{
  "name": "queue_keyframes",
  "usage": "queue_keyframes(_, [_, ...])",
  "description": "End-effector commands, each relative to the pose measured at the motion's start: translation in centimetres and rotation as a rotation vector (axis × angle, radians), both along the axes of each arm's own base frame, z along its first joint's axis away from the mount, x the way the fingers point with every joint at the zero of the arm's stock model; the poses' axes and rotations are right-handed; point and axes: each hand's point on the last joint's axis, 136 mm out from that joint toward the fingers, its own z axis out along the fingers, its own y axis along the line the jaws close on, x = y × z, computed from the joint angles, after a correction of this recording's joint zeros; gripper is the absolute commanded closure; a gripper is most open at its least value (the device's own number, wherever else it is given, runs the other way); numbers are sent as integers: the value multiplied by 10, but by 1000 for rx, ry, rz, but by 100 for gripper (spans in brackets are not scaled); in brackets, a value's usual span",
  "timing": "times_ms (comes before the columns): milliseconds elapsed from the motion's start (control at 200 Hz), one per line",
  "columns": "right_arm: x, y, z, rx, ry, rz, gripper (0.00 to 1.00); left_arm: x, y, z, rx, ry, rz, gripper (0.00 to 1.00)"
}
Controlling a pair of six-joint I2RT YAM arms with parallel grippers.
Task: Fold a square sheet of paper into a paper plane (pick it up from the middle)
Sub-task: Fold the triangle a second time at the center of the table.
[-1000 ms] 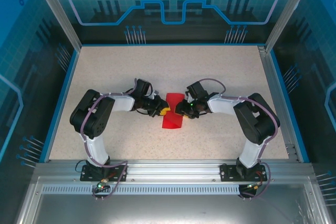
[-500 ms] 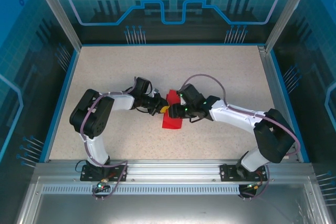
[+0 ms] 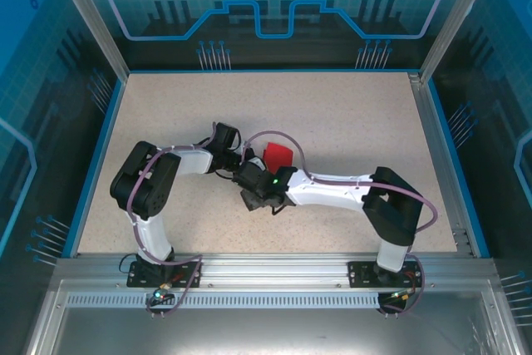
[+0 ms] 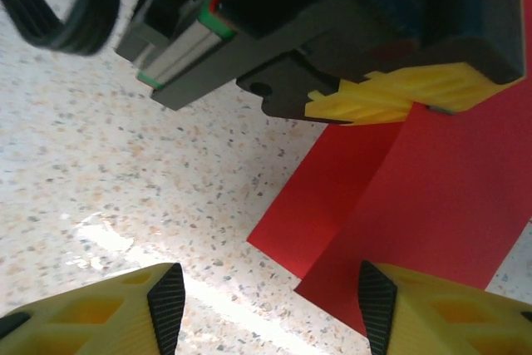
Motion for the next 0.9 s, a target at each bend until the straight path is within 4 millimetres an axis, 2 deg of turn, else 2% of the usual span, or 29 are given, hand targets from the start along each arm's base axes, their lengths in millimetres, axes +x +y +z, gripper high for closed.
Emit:
queue_keyframes(0, [3,-13,2,-122,-67,-32,40,1,-2,9,-20,-10,-27,89])
queue_keyframes(155, [3,-19,1,-154,-82,-54,43,0,-1,7,-16,-7,-29,89])
queue_keyframes(460, [9,-21,11,-147,-114,-75,57,0,-1,7,-16,-4,-29,89])
queue_keyframes(740, [11,-17,15,-125,-118,-72,58,-1,-1,5,-15,2,-32,89])
queue_keyframes(895, [12,-19,13,-131,-113,-78,69,-1,-1,5,-14,-1,-33,89])
